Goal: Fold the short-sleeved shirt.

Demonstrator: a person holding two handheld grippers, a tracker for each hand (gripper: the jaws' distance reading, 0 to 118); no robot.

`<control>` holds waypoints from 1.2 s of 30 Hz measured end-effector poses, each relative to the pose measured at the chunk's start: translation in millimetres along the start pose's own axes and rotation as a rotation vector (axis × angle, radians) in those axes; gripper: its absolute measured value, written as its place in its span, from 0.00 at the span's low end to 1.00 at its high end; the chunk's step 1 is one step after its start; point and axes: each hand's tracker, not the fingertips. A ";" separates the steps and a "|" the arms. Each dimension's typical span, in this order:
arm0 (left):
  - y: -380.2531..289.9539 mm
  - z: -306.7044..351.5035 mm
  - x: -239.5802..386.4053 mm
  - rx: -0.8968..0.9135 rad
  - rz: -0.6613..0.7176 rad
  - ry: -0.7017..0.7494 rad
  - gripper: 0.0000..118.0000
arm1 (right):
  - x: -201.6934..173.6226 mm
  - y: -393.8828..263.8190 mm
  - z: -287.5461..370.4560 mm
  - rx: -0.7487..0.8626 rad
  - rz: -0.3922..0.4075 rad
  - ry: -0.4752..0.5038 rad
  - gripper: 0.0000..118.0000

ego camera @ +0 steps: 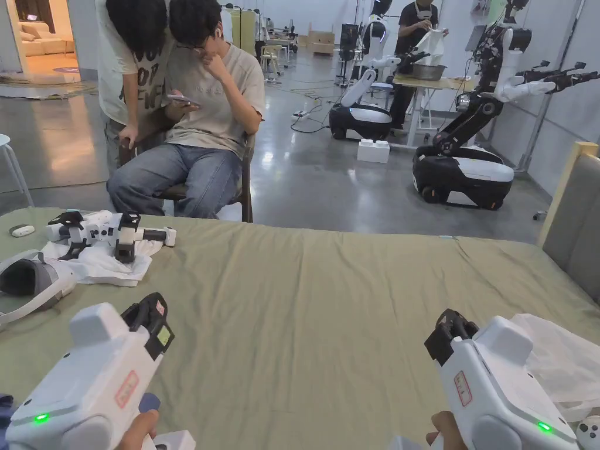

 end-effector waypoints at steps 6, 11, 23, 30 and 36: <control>-41.1 -1.9 55.3 -0.051 -1.360 0.048 0.00 | -48.6 -17.7 1.2 0.124 1.216 0.051 0.02; -52.2 -2.7 48.0 -0.038 -1.523 0.022 0.00 | -47.7 -32.6 1.6 0.154 1.557 0.065 0.02; -10.5 2.5 13.5 -0.062 -0.159 0.025 0.00 | -26.0 -18.5 -2.7 -0.060 0.543 0.018 0.02; -5.6 6.0 14.0 -0.022 -0.073 0.048 0.00 | -16.3 -23.8 5.2 -0.030 0.284 -0.040 0.02; 6.7 7.8 14.4 -0.054 -0.249 0.056 0.00 | -25.3 -24.7 9.0 -0.043 0.364 -0.018 0.02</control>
